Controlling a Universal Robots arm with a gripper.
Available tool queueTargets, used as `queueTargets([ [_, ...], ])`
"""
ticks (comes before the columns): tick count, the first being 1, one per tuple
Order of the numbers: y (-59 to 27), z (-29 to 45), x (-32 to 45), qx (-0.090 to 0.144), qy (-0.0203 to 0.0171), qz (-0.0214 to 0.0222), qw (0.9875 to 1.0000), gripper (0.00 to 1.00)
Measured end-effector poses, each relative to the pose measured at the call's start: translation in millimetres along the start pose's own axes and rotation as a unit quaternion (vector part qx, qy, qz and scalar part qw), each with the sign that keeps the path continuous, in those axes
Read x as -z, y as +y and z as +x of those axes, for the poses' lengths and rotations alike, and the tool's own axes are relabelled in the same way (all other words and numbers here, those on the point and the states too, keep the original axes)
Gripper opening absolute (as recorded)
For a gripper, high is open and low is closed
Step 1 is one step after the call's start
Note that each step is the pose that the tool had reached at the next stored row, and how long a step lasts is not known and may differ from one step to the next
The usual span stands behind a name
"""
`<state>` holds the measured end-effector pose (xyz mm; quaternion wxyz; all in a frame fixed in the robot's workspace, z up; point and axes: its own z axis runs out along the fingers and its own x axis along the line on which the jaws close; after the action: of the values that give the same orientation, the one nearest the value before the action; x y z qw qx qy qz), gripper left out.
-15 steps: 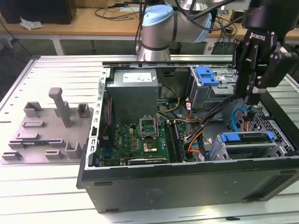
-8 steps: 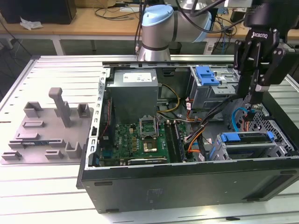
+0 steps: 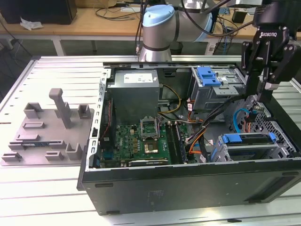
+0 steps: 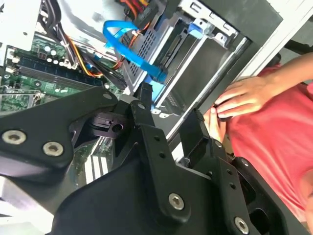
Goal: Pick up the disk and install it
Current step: 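Insert the first disk wire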
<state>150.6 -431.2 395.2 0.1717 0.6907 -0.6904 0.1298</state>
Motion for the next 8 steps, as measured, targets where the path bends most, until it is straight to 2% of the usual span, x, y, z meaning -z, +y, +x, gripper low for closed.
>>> queueTargets([
  [2, -6.7, -2.4, -0.2, 0.002, 0.0071, -0.0044, 1.0, 0.5],
  [4, -15.6, -5.6, -0.9, 0.004, 0.0172, -0.0104, 0.9998, 0.5],
  [5, -22.2, -7.3, -0.9, 0.005, 0.0227, -0.013, 0.9996, 0.5],
  [6, -28.3, -8.7, -0.9, 0.005, 0.0324, -0.0151, 0.9993, 0.5],
  [8, -30.8, -9.0, -1.1, 0.003, 0.0422, -0.0163, 0.999, 0.5],
])
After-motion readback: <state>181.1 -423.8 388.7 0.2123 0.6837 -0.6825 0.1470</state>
